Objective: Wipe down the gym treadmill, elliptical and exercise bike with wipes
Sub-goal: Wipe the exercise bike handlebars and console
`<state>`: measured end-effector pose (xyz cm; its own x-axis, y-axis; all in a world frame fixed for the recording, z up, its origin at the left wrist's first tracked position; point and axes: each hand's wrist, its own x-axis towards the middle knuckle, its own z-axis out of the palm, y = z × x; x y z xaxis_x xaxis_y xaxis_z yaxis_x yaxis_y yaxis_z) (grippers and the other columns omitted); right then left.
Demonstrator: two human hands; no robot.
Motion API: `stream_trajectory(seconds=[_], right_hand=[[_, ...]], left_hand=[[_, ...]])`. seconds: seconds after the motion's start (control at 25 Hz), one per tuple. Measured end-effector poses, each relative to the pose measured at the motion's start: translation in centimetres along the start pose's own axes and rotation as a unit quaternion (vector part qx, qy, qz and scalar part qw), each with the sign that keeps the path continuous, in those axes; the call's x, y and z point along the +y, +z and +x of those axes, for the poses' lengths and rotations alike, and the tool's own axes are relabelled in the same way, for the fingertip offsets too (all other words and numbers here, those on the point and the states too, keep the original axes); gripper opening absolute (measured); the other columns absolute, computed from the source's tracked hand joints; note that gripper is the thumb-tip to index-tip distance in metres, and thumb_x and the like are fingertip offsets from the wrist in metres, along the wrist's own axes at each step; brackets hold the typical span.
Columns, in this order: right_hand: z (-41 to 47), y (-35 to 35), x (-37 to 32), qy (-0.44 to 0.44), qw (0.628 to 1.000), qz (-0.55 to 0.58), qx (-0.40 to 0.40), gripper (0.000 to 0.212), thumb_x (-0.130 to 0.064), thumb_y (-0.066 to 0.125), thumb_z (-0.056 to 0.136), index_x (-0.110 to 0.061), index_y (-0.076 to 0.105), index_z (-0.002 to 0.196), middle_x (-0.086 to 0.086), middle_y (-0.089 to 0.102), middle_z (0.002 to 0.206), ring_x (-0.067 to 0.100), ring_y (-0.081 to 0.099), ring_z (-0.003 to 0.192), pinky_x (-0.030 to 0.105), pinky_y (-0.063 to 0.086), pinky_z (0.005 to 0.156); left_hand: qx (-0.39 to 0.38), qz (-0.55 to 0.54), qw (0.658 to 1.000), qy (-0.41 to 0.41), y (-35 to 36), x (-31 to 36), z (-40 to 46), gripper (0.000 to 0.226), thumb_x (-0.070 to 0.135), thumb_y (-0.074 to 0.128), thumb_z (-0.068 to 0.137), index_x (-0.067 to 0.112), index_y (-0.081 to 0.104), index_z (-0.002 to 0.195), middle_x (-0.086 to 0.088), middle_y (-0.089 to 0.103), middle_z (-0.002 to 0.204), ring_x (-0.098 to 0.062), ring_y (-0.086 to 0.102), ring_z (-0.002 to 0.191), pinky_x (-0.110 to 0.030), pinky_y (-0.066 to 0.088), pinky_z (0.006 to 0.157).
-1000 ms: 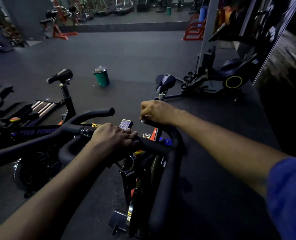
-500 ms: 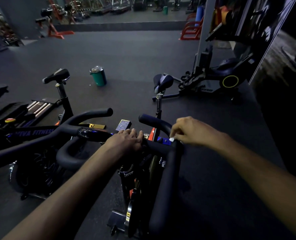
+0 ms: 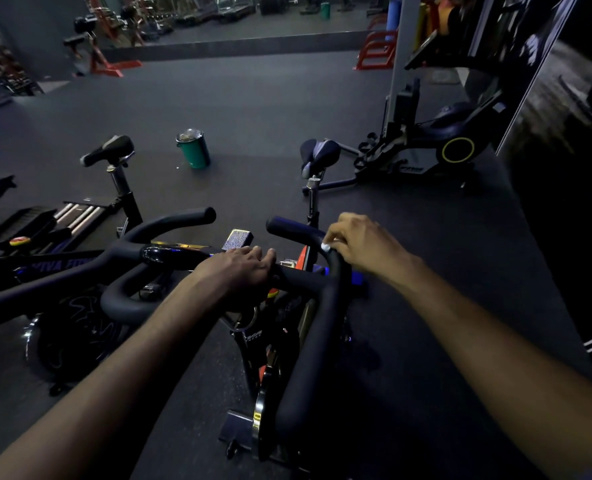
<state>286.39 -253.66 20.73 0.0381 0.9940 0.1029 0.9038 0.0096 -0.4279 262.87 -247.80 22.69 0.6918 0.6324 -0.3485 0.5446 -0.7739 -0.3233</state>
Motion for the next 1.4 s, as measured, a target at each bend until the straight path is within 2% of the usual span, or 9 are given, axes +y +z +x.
stream_trajectory(seconds=[0.16, 0.24, 0.36, 0.56, 0.68, 0.88, 1.04, 1.24, 1.4], right_hand=[[-3.9, -1.4, -0.5, 0.001, 0.993, 0.078, -0.091, 0.007, -0.027, 0.070, 0.091, -0.029, 0.077, 0.094, -0.010, 0.069, 0.080, 0.005, 0.068, 0.081, 0.031, 0.054, 0.078], [-5.5, -2.4, -1.0, -0.008, 0.978, 0.163, -0.130, 0.004, -0.028, 0.074, 0.089, -0.026, 0.078, 0.090, -0.008, 0.073, 0.070, 0.001, 0.069, 0.069, 0.025, 0.056, 0.073], [-6.7, -2.3, -0.8, -0.014, 0.977, 0.215, -0.008, 0.009, -0.032, 0.074, 0.088, -0.025, 0.078, 0.092, -0.004, 0.070, 0.078, 0.002, 0.068, 0.069, 0.017, 0.050, 0.065], [-8.1, 2.4, -1.7, -0.036, 0.987, 0.145, 0.056, 0.011, -0.024, 0.068, 0.092, -0.024, 0.077, 0.099, -0.006, 0.064, 0.089, 0.008, 0.061, 0.079, 0.036, 0.053, 0.076], [-9.2, 1.4, -3.0, -0.015, 0.988, 0.150, -0.006, 0.014, -0.022, 0.065, 0.094, -0.026, 0.077, 0.099, -0.008, 0.072, 0.091, 0.005, 0.066, 0.083, 0.029, 0.052, 0.077], [-12.9, -2.7, -8.0, -0.005, 0.952, 0.270, -0.142, 0.018, -0.014, 0.061, 0.096, -0.022, 0.077, 0.094, 0.002, 0.072, 0.065, 0.013, 0.069, 0.055, 0.029, 0.058, 0.057], [-16.3, -3.6, -10.6, -0.090, 0.955, 0.264, -0.101, 0.014, -0.019, 0.065, 0.094, -0.027, 0.077, 0.095, -0.012, 0.070, 0.077, 0.000, 0.067, 0.068, 0.011, 0.045, 0.062], [-14.3, -1.3, -8.3, -0.108, 0.975, 0.187, -0.044, 0.016, -0.030, 0.062, 0.093, -0.027, 0.077, 0.097, -0.016, 0.068, 0.091, 0.002, 0.063, 0.084, 0.012, 0.044, 0.074], [-10.3, 2.0, -3.7, -0.077, 0.992, 0.099, 0.022, 0.015, -0.025, 0.061, 0.095, -0.023, 0.075, 0.099, -0.008, 0.067, 0.100, 0.013, 0.065, 0.096, 0.040, 0.052, 0.086]], left_hand=[[0.003, 0.001, 1.000, 0.002, 0.0, 0.0, 0.1, 0.062, 0.038, 0.029, 0.109, 0.000, 0.018, 0.156, -0.023, 0.040, 0.152, -0.034, 0.040, 0.143, -0.045, 0.037, 0.114], [-0.001, -0.011, 1.000, -0.006, -0.1, 0.1, 0.1, 0.061, 0.037, 0.031, 0.109, 0.002, 0.020, 0.156, -0.022, 0.041, 0.153, -0.034, 0.040, 0.143, -0.046, 0.038, 0.113], [0.003, -0.012, 1.000, -0.007, -0.1, 0.0, 0.0, 0.060, 0.040, 0.032, 0.108, 0.004, 0.023, 0.155, -0.019, 0.043, 0.152, -0.033, 0.042, 0.142, -0.046, 0.040, 0.112], [0.006, -0.023, 1.000, -0.017, -0.2, 0.2, -0.2, 0.059, 0.040, 0.034, 0.109, 0.007, 0.022, 0.156, -0.017, 0.041, 0.155, -0.032, 0.042, 0.143, -0.046, 0.041, 0.111], [0.014, -0.021, 0.999, -0.019, 0.1, 0.1, -0.1, 0.058, 0.038, 0.034, 0.109, 0.007, 0.022, 0.157, -0.018, 0.041, 0.154, -0.032, 0.043, 0.141, -0.046, 0.043, 0.110], [0.015, -0.018, 0.999, -0.023, 0.4, 0.0, 0.1, 0.058, 0.036, 0.036, 0.109, 0.007, 0.021, 0.157, -0.019, 0.041, 0.154, -0.033, 0.044, 0.140, -0.047, 0.043, 0.110], [0.018, -0.012, 1.000, -0.021, 0.4, 0.2, 0.0, 0.057, 0.033, 0.039, 0.109, 0.006, 0.023, 0.156, -0.019, 0.042, 0.154, -0.033, 0.046, 0.139, -0.044, 0.042, 0.109], [0.027, -0.012, 1.000, -0.009, 1.3, -0.6, 0.5, 0.063, 0.036, 0.041, 0.107, 0.005, 0.020, 0.157, -0.019, 0.045, 0.151, -0.034, 0.050, 0.135, -0.047, 0.047, 0.106], [0.019, -0.032, 0.999, -0.017, 1.0, -0.4, 0.5, 0.058, 0.037, 0.035, 0.108, 0.007, 0.023, 0.156, -0.016, 0.046, 0.150, -0.032, 0.051, 0.134, -0.049, 0.048, 0.104]])
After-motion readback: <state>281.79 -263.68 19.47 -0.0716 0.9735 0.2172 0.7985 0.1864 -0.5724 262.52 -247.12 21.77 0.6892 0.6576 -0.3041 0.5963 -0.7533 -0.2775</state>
